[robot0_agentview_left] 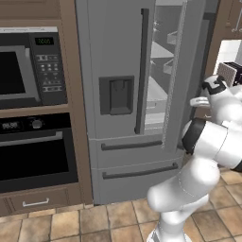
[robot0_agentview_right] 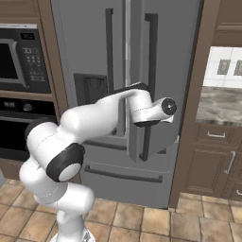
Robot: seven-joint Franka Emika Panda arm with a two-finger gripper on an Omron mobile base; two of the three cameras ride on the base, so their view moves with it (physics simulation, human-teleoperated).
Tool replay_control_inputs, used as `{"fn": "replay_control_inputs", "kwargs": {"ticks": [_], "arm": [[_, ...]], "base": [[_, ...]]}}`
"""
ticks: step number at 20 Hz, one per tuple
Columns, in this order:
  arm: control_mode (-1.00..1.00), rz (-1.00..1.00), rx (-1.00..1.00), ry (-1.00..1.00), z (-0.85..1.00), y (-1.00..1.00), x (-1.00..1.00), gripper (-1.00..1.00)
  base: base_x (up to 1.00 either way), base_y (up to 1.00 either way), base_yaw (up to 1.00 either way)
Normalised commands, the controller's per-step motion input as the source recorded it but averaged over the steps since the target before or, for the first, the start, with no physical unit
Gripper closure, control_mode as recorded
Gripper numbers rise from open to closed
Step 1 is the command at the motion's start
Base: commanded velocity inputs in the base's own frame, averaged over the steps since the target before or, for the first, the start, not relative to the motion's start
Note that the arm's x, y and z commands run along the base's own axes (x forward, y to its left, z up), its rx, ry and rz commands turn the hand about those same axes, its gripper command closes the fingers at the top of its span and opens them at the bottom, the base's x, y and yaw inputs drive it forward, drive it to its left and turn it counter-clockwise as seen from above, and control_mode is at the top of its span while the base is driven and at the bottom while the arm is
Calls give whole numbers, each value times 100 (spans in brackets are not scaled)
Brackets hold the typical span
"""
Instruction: Place one of the steaks on the plate and the other in the bowl. Then place the bowl in the fridge.
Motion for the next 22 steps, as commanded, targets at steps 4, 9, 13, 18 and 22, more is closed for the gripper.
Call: {"fn": "replay_control_inputs", "kwargs": {"ticks": [4, 9, 13, 18, 22], "arm": [[-100, 0, 0, 0, 1, 0, -24, -100], [-100, -4, -10, -2, 17, 11, -63, -100], [-100, -4, -17, 15, 57, 69, -81, -100], [-100, 1, -35, 15, 75, 100, -58, -100], [-100, 10, -59, 5, 26, 100, -6, -100]], "base": [[0, 0, 0], [0, 0, 0], [0, 0, 0], [0, 0, 0], [0, 0, 0]]}}
